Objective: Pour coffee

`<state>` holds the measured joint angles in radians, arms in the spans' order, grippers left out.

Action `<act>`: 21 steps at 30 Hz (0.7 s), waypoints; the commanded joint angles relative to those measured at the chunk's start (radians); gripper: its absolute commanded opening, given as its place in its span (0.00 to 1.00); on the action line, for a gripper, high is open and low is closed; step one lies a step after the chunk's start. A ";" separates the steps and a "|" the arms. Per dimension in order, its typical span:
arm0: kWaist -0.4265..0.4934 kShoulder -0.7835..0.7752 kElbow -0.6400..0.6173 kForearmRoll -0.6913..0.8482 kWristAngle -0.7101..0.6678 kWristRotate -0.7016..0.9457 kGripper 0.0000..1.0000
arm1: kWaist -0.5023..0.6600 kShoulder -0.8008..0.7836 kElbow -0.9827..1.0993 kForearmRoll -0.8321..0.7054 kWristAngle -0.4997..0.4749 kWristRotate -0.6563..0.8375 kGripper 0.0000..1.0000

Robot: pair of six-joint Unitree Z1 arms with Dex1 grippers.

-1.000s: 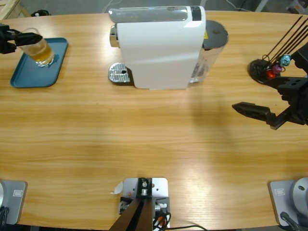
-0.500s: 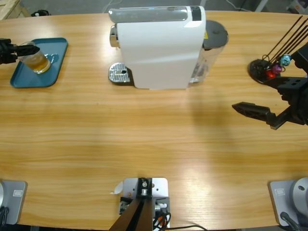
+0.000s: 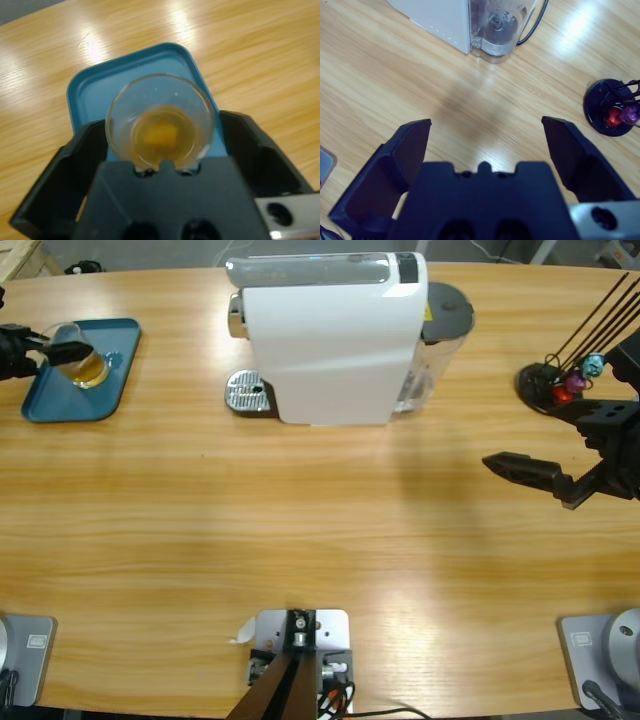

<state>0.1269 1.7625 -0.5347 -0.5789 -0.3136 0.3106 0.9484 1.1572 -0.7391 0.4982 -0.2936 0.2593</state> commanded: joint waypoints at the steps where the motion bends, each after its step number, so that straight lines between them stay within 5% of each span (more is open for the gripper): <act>1: 0.006 -0.262 0.058 0.086 0.014 0.010 0.99 | 0.010 -0.002 0.034 -0.012 -0.022 0.008 1.00; 7: -0.105 -0.561 0.061 0.479 0.044 -0.085 0.98 | 0.010 -0.011 0.045 -0.022 -0.040 0.017 1.00; 14: -0.528 -0.648 0.018 0.680 -0.065 -0.197 0.98 | 0.010 -0.021 0.053 -0.029 -0.074 0.035 1.00; 21: -0.591 -0.686 -0.018 0.791 -0.073 -0.192 0.98 | 0.010 -0.041 0.066 -0.031 -0.097 0.064 1.00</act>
<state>-0.4242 1.1135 -0.5375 0.1360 -0.3684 0.1223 0.9496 1.1506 -0.7162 0.4770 -0.3620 0.2986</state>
